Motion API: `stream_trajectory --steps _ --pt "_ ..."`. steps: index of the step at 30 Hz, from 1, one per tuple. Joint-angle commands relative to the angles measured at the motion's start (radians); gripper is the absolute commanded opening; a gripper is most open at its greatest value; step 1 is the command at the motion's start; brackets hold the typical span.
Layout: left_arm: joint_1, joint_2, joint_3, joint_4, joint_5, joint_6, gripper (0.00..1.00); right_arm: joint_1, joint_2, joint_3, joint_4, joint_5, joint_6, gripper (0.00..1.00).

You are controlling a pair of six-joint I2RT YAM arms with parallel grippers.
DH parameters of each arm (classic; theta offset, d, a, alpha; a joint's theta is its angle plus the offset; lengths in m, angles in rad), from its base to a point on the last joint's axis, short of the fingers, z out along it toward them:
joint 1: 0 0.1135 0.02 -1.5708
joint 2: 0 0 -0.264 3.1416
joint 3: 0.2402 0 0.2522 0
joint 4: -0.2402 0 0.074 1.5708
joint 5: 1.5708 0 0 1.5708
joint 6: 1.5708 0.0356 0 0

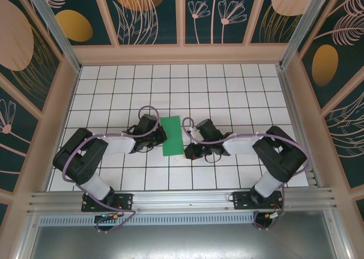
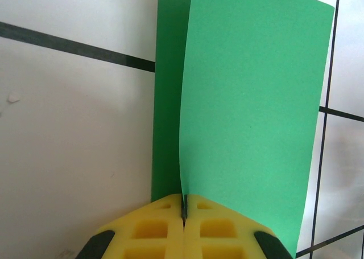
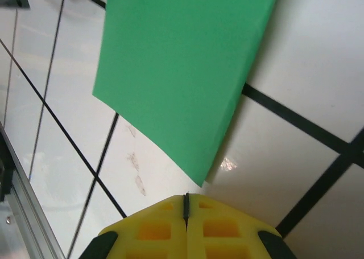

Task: Fold a paper plane with a square sheet of paper (pick it up from the middle)
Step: Fold the square sheet of paper in half at the center of the table.

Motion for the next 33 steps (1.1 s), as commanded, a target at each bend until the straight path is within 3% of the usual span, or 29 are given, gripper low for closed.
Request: stream_trajectory --steps 1,10,19,24,31,33 --pt "0.006 0.044 0.008 -0.109 -0.041 0.046 0.00 -0.019 -0.070 0.043 0.013 0.052 0.062 0.00" --pt "0.006 0.039 0.090 -0.132 0.020 0.217 0.00 -0.063 0.128 0.241 0.087 0.121 0.188 0.00" --pt "0.007 0.021 0.155 -0.182 0.048 0.390 0.00 -0.067 0.299 0.385 -0.039 0.153 0.178 0.00" --pt "0.007 0.010 0.188 -0.238 -0.001 0.362 0.06 -0.066 0.323 0.413 -0.096 0.193 0.206 0.00" --pt "0.008 -0.120 0.160 -0.320 -0.144 0.225 0.30 -0.066 0.318 0.412 -0.100 0.182 0.231 0.00" --pt "0.008 -0.156 0.149 -0.326 -0.169 0.196 0.32 -0.066 0.316 0.411 -0.089 0.178 0.233 0.00"
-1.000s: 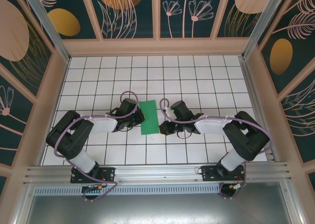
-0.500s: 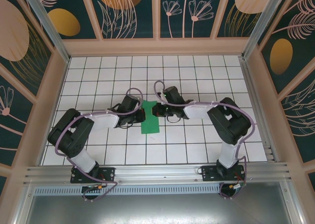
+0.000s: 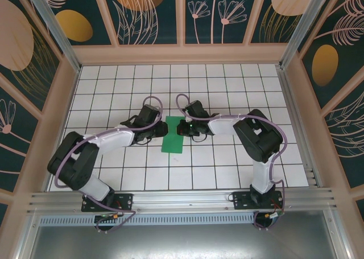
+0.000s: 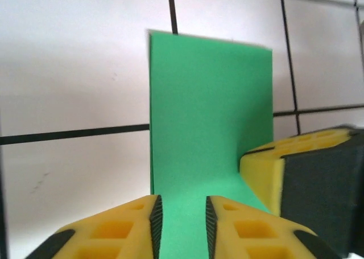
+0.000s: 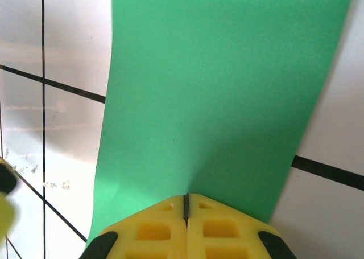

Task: Fold a paper plane with a square sheet of paper (pick it up from the middle)
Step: Fold the square sheet of paper in half at the center of the table.

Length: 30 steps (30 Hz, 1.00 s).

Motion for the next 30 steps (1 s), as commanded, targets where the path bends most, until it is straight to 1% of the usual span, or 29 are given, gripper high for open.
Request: stream_trajectory --steps 1,3,4,6,9,11,15,17,19,23,30 --pt "0.006 -0.079 -0.027 -0.040 -0.083 -0.080 0.32 0.000 0.000 0.021 -0.023 0.007 0.018 0.00" --pt "0.006 -0.112 -0.054 0.008 -0.059 -0.107 0.33 0.000 -0.003 0.022 -0.015 0.001 0.017 0.00" --pt "0.006 -0.125 -0.069 0.041 -0.028 -0.123 0.32 -0.001 -0.004 0.020 -0.006 -0.006 0.017 0.00" --pt "0.006 -0.141 -0.101 0.107 0.042 -0.154 0.28 -0.004 -0.008 0.019 0.010 -0.023 0.019 0.00" --pt "0.006 -0.143 -0.169 0.248 0.179 -0.223 0.23 -0.005 -0.009 0.021 0.031 -0.041 0.027 0.00" --pt "0.006 -0.127 -0.204 0.320 0.240 -0.262 0.18 -0.006 -0.009 0.020 0.039 -0.042 0.038 0.00" --pt "0.005 -0.098 -0.237 0.377 0.299 -0.293 0.10 -0.006 -0.028 -0.004 0.067 -0.040 0.062 0.00" --pt "0.004 -0.094 -0.261 0.424 0.331 -0.319 0.08 -0.009 -0.051 -0.026 0.087 -0.038 0.068 0.00" --pt "-0.001 -0.098 -0.274 0.445 0.341 -0.335 0.06 -0.013 -0.078 -0.051 0.102 -0.040 0.071 0.00" --pt "-0.019 -0.102 -0.275 0.431 0.328 -0.344 0.04 -0.030 -0.130 -0.110 0.127 -0.050 0.079 0.00" --pt "-0.098 -0.019 -0.218 0.399 0.297 -0.339 0.00 -0.063 -0.199 -0.211 0.185 -0.082 0.091 0.00"
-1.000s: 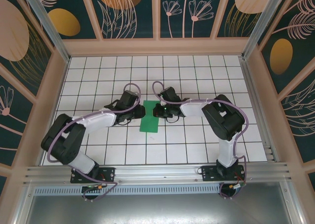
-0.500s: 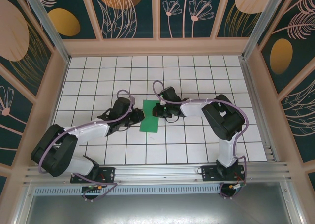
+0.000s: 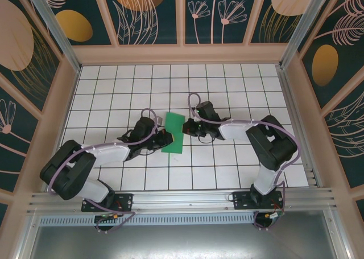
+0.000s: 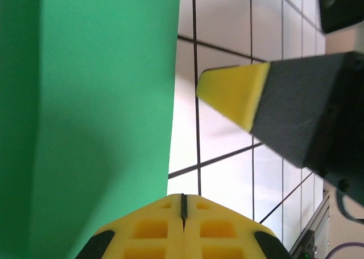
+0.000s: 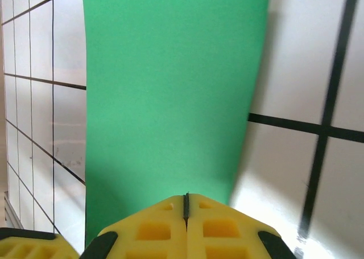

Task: Fold a paper plane with a square sheet of paper (pick it up from the middle)
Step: Fold the square sheet of paper in half at the center of the table.

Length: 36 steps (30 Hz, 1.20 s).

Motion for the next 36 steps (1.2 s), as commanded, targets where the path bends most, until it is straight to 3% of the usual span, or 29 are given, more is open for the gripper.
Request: stream_trajectory --steps 1,11,36 --pt "-0.037 0.045 0.041 0.008 -0.003 -0.013 0.00 -0.007 -0.034 -0.032 0.046 -0.033 0.011 0.00" --pt "-0.089 0.137 0.112 -0.047 -0.045 -0.012 0.00 -0.010 -0.015 -0.044 0.057 -0.060 0.000 0.00" --pt "-0.102 0.205 0.152 -0.146 -0.148 -0.001 0.00 0.011 0.031 -0.035 0.056 -0.102 -0.034 0.00"
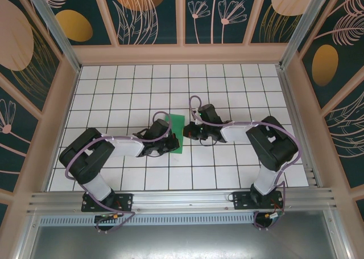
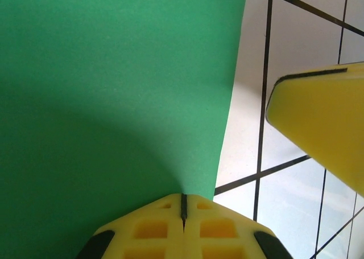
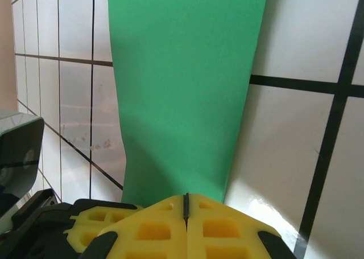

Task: Fold a paper plane with a square sheet of paper (pick it up from the middle)
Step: Fold the square sheet of paper in half at the center of the table.

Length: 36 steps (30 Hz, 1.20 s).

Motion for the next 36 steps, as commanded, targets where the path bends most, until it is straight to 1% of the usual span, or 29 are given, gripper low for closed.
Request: stream_trajectory --steps 1,10,16,22,27,32,36 --pt "-0.006 0.017 0.026 -0.028 -0.024 0.007 0.00 0.014 0.033 0.013 0.007 -0.025 -0.031 0.00" --pt "-0.005 0.025 0.032 -0.040 -0.033 0.013 0.00 0.024 0.074 0.039 -0.011 -0.018 -0.034 0.00" --pt "-0.006 0.031 0.032 -0.057 -0.041 0.015 0.00 0.023 0.087 0.049 -0.039 0.008 -0.033 0.00" --pt "-0.006 0.032 0.031 -0.092 -0.065 0.019 0.00 0.024 0.096 0.052 -0.050 0.013 -0.031 0.00" --pt "-0.006 0.034 0.020 -0.097 -0.063 0.017 0.00 0.023 0.096 0.058 -0.060 0.019 -0.038 0.00" --pt "-0.006 0.036 0.006 -0.124 -0.060 0.013 0.00 0.012 0.111 0.087 -0.084 0.027 -0.060 0.00" --pt "-0.006 0.028 -0.036 -0.142 -0.039 0.013 0.00 -0.013 0.139 0.128 -0.098 0.022 -0.079 0.00"
